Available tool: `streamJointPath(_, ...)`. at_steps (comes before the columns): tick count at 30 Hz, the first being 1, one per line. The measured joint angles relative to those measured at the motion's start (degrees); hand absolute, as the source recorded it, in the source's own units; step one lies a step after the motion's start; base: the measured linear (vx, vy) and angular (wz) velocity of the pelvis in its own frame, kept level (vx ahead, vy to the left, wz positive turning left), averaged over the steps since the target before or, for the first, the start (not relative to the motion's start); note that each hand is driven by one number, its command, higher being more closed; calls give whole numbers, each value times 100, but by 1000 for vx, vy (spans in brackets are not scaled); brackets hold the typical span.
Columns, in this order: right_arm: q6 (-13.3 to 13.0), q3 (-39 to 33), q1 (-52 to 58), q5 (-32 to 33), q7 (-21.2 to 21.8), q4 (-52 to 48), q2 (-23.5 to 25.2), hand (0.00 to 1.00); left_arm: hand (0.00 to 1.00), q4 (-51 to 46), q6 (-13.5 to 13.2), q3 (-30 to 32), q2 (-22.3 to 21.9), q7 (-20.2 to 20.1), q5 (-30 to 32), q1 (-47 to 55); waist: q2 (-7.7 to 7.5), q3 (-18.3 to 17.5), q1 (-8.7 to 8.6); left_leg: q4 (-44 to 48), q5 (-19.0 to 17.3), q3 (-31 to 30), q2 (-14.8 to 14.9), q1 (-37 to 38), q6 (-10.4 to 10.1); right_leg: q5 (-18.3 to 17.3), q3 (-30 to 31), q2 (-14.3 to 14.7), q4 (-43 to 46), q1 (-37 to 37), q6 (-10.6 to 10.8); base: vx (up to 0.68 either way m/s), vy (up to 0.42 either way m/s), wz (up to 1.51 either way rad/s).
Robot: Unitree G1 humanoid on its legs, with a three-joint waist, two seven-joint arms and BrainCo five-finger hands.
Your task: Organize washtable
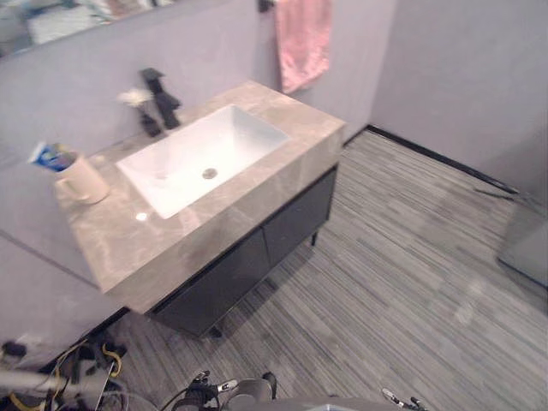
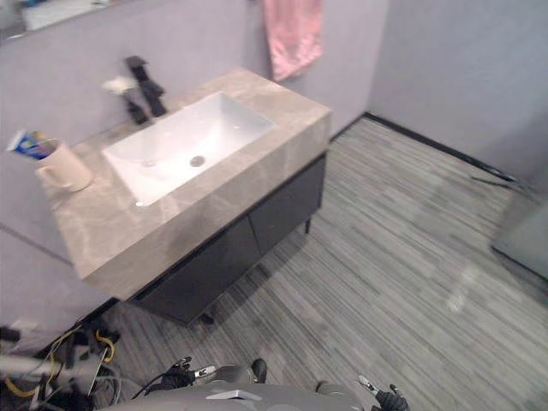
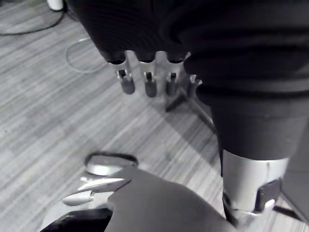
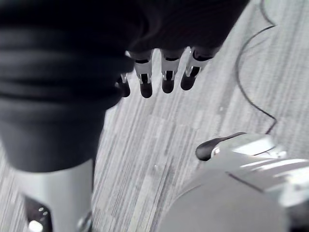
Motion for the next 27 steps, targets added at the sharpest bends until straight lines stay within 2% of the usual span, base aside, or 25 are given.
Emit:
streamJointPath(1,10,-40,59,-8,6,-35,4,0,0,-3,-2,116,-47,-21,7,-2,-13,47,35,95,-185,-290,-175,23,41,56,281,36,30,-126,-6,85,84,-124)
streamJointPath(2,24,-121,77,-16,14,-37,14,0,0,-6,-1,304,-69,-43,6,-1,-5,105,51,327,-314,-378,-264,33,199,144,655,108,146,-221,-29,75,77,-131)
streamJointPath(3,32,-151,80,-17,13,-37,20,0,0,-13,1,433,-132,-47,4,20,6,101,62,415,-358,-295,-240,48,274,145,849,157,210,-262,-34,112,77,-149)
streamJointPath(4,66,-172,47,-36,7,-37,47,0,0,-54,0,618,-205,-50,5,164,7,87,122,421,-432,84,-105,137,368,124,1188,258,255,-234,-51,149,48,-155)
streamJointPath(5,132,-64,24,-78,6,-55,48,0,0,-149,-3,751,-244,-61,5,364,-19,-1,91,371,-503,386,-7,243,402,104,1387,313,303,-261,-51,181,34,-147)
streamJointPath(8,145,13,105,-77,20,-64,57,0,0,-129,4,789,-219,-106,132,360,-91,-320,56,172,-491,558,21,264,480,124,1537,322,269,-461,24,215,13,-47)
streamJointPath(11,140,1,48,-141,75,-45,46,0,0,-102,3,530,-137,-115,211,176,-130,-341,86,78,-434,560,-16,361,545,102,1615,340,226,-477,73,192,-12,-18)
streamJointPath(16,104,27,-113,-128,143,-40,1,0,0,2,-4,-164,43,-213,240,-98,-130,-343,10,76,-433,808,-14,399,545,80,1827,394,339,-654,104,140,-6,-50)
streamJointPath(20,100,248,-139,-117,157,-87,-14,0,0,172,-12,-503,144,-318,300,-265,-154,-344,-119,112,-433,1526,-7,758,547,-65,2534,694,1132,-973,207,104,-29,-153)
streamJointPath(22,91,269,-133,-43,194,-163,-2,0,0,258,-12,-536,179,-328,291,-221,-179,-334,-250,432,-433,1932,-21,806,547,-56,2803,945,1707,-1213,214,33,-44,-207)
streamJointPath(23,96,288,-118,-8,214,-266,66,0,0,332,-13,-468,225,-340,276,-218,-257,-276,-267,1156,-400,2313,-27,607,600,-12,2869,974,2009,-1308,269,-95,-46,-183)
streamJointPath(24,93,330,-105,-5,230,-271,81,0,0,338,-21,-426,263,-340,269,-196,-364,-209,-249,1390,-588,2370,-2,442,655,16,2889,949,2069,-1333,318,-338,-166,-223)
streamJointPath(25,107,372,-124,-7,233,-258,78,0,0,344,-37,-380,266,-333,174,-139,-348,-210,-289,631,-972,2333,92,460,835,44,2605,944,1975,-1361,377,-546,-326,-197)
streamJointPath(26,107,337,-116,-3,229,-236,57,0,0,327,-54,-357,270,-324,62,-117,-303,-159,-370,-9,-647,2533,226,656,757,-219,1708,688,1937,-1485,261,-538,-381,-186)
streamJointPath(27,116,364,-133,-4,238,-227,69,0,0,317,-37,-282,341,-325,43,-87,-421,-186,-353,-15,-606,2731,176,722,702,-322,1210,437,1911,-1551,170,-494,-384,-173)
